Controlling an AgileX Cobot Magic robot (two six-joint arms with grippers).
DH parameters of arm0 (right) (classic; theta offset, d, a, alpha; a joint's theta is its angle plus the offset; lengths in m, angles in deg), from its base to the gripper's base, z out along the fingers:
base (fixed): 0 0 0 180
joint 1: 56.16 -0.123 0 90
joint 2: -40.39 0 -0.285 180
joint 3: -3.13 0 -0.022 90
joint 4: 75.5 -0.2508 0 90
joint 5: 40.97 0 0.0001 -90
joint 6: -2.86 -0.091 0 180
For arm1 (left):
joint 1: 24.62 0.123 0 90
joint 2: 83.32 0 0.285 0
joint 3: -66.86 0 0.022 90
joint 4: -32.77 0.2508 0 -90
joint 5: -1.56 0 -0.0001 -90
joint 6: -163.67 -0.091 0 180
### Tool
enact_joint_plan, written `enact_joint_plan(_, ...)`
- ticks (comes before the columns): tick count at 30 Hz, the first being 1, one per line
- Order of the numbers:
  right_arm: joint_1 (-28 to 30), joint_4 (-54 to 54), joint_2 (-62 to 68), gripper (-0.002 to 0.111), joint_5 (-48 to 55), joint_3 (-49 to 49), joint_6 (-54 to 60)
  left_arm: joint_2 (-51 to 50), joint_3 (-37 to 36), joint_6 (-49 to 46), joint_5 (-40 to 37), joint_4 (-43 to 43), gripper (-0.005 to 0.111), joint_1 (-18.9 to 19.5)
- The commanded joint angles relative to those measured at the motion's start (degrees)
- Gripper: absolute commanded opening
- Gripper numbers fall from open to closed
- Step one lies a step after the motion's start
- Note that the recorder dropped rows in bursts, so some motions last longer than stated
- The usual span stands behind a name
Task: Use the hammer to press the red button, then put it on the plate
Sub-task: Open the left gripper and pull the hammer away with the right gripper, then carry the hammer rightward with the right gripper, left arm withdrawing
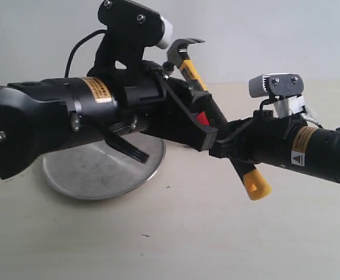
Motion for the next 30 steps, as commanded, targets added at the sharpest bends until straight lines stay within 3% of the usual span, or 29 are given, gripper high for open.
enact_joint_plan(1,0.14,-6.58,-4.70,0.000,3.42,0.62,3.05,5.35,-3.22,-3.47,-0.74,0.20,0.001,-0.02)
enact_joint_plan(8,0.14,-6.19,-11.12,0.000,11.46,0.62,4.10,18.95,-14.49,-3.95,10.15,-0.22,0.000,0.25)
enact_joint_plan(12,0.14,-6.19,-12.70,0.000,12.94,0.62,4.10,27.36,-20.05,-6.49,11.93,-0.22,0.000,3.18)
enact_joint_plan(15,0.14,-6.19,-12.94,0.000,13.28,0.62,3.86,32.98,-22.24,-8.54,8.38,-0.22,0.000,7.51)
enact_joint_plan(19,0.14,-6.19,-12.94,0.000,13.28,0.62,1.88,40.84,-22.68,-8.58,-5.43,-4.02,0.000,16.62)
enact_joint_plan(24,0.14,-6.19,-12.94,0.000,13.28,0.62,1.22,49.50,-26.77,-7.74,-6.74,-6.47,0.000,27.38)
enact_joint_plan(27,0.14,-6.19,-12.94,0.000,13.28,0.62,1.22,54.23,-30.06,-7.49,-6.64,-7.35,0.000,30.39)
enact_joint_plan(30,0.14,-6.19,-12.94,0.000,13.28,0.62,1.22,57.84,-34.68,-6.88,-4.60,-7.64,0.000,30.71)
